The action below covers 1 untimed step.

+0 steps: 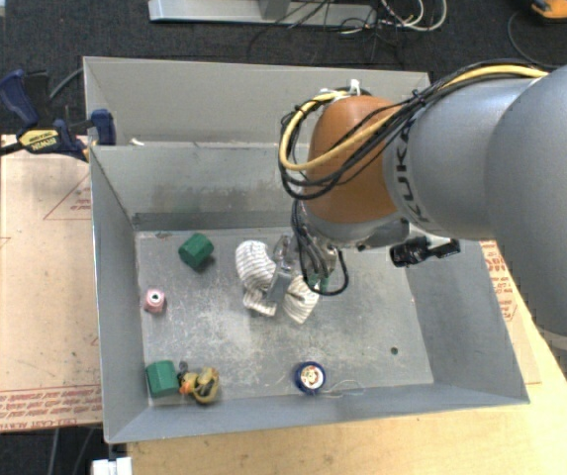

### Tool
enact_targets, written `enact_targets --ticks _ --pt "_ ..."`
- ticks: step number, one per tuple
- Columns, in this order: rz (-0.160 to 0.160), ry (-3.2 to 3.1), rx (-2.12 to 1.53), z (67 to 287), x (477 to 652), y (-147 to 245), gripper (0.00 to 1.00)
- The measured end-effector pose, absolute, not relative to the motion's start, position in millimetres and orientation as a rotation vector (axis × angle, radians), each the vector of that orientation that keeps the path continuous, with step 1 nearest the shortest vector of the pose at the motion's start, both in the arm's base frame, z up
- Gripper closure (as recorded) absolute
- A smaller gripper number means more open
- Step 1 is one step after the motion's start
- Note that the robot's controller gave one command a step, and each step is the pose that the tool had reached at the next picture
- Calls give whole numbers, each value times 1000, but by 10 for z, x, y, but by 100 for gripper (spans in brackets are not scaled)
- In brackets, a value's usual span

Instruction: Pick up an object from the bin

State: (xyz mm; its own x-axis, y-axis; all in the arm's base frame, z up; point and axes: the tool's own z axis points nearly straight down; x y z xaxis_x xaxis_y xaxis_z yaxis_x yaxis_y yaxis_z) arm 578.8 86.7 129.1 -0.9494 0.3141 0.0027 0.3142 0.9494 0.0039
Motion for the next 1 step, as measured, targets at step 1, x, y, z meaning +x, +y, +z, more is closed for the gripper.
enact_targets --ticks 1 --pt "-6 -3097 -499 1415 5783 867 100"
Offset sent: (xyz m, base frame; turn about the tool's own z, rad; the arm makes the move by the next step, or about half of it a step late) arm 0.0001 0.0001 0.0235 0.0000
